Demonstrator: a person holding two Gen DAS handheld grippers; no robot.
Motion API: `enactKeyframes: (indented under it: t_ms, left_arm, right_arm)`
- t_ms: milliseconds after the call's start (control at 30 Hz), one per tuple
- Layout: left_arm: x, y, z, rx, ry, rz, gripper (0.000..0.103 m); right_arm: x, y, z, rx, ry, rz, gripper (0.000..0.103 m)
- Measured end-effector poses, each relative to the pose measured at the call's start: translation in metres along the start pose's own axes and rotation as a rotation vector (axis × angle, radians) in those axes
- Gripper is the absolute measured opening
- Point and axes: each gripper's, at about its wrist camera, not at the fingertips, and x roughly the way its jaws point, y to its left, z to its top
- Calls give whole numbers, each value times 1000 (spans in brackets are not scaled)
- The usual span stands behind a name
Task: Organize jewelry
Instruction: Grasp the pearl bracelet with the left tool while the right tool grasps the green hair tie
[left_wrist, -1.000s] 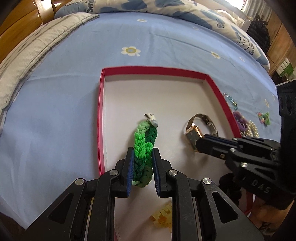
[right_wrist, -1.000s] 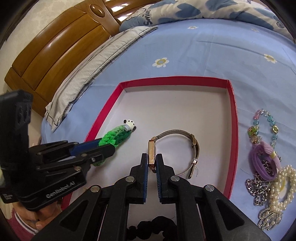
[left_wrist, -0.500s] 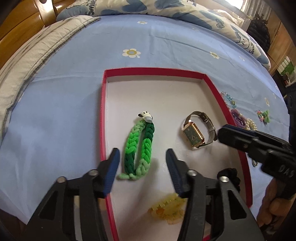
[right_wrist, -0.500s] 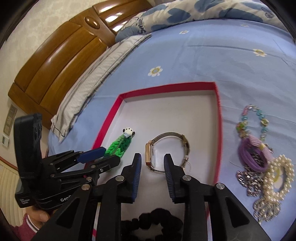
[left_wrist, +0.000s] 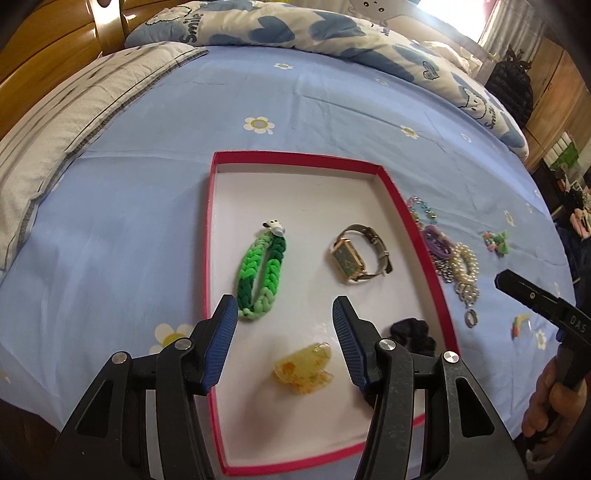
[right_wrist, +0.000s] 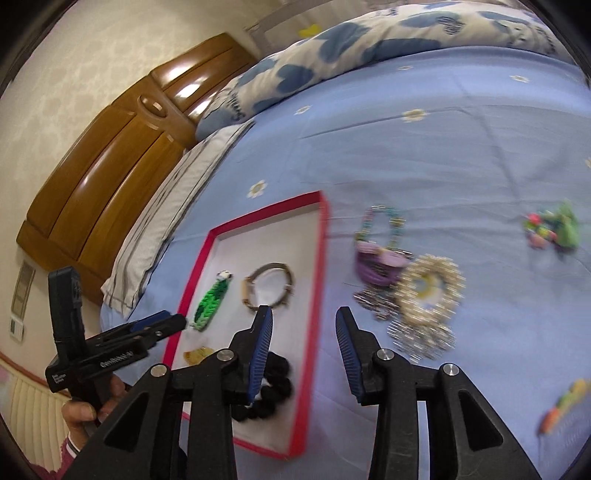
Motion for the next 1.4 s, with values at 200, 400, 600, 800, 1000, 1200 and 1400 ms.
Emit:
enactKeyframes:
  t_ms: [200, 400, 600, 800, 1000, 1200, 1400]
  left_arm:
    - [-10, -19, -1, 29, -10, -27, 52]
    - [-14, -47, -4, 77, -11, -54, 52]
    - [-12, -75, -6, 125, -1, -79, 52]
    - [-8, -99, -6, 162, 9, -103, 52]
    - [-2, -131, -1, 218, 9, -146, 52]
    - [10, -161, 5, 271, 24, -182, 52]
    - [28, -188, 9, 313, 52, -207, 52]
  right_arm:
    - [-28, -26, -15, 52, -30, -38, 43]
    - [-50, -48, -29, 100, -56, -62, 43]
    - [-69, -70, -38, 145, -84, -86, 43]
    - [-84, -87, -42, 179, -112, -105, 43]
    - [-90, -102, -42, 201, -123, -123, 43]
    - [-93, -118, -35, 213, -131, -149, 43]
    - [-92, -131, -21, 205, -137, -174, 43]
